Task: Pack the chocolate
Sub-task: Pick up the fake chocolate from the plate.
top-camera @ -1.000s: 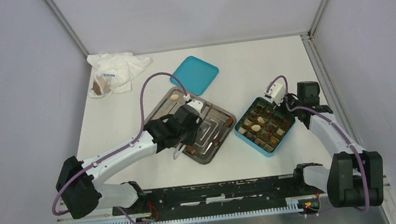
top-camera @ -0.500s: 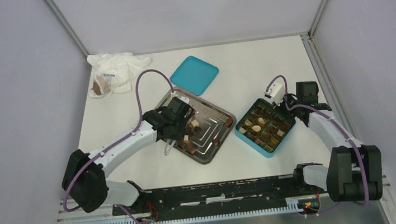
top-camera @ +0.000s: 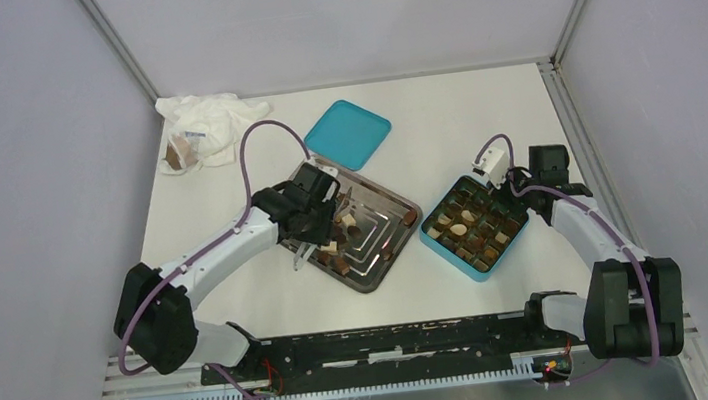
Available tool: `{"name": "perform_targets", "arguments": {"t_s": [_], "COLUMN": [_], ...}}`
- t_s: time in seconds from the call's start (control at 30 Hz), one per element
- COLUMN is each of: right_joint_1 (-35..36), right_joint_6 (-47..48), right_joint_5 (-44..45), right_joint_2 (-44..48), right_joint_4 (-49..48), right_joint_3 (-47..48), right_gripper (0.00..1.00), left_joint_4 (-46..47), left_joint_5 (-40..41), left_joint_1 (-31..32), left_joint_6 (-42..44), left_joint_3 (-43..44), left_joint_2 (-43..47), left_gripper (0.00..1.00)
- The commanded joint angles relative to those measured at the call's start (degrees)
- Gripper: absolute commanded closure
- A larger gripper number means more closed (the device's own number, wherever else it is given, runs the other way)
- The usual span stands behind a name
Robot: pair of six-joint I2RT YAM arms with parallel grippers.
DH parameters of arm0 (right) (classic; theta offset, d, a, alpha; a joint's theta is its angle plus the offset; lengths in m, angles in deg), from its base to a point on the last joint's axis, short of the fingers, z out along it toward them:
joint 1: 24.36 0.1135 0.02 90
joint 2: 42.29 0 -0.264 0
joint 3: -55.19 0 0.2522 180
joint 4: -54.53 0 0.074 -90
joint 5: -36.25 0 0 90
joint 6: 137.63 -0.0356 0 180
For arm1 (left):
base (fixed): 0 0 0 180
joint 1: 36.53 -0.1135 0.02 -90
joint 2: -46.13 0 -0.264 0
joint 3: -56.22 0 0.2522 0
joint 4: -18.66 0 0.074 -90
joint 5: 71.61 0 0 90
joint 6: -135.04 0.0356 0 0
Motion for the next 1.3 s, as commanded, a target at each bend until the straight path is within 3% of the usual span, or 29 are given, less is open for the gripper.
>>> {"name": "perform_targets", "arguments": {"t_s": [0.0, 0.57, 0.77, 0.93, 1.03, 1.27], "right_joint_1": [0.3, 0.3, 0.3, 0.3, 0.3, 0.3], "right_joint_6": [0.5, 0.4, 0.3, 0.3, 0.3, -0.1], "right_joint_5": [1.2, 1.1, 1.4, 1.5, 1.6, 2.5], "right_joint_2": [0.0, -1.1, -1.8, -2.6, -3.2, -5.4], "right_joint_4": [-0.4, 0.0, 0.1, 0.6, 0.9, 1.5], "right_joint_3": [2.7, 2.9, 3.1, 3.3, 3.5, 4.1], "right_gripper": [0.92, 0.87, 0.86, 0.83, 0.8, 0.77], "left_joint_4": [1.3, 1.6, 1.6, 1.8, 2.3, 5.4], "left_joint_5": [-3.3, -6.1, -5.7, -5.0, -5.5, -16.0], "left_joint_1": [-1.3, -3.0, -3.1, -3.1, -3.1, -3.0], "left_joint_6": [3.8, 5.0, 4.6, 4.0, 4.1, 3.0], "left_joint_3": [2.3, 1.9, 1.9, 1.9, 1.8, -1.3], "left_joint_2": [-0.6, -3.5, -3.9, -3.2, -1.3, 5.1], "left_gripper": [0.51, 0.54, 0.74, 0.96, 0.98, 0.98]}}
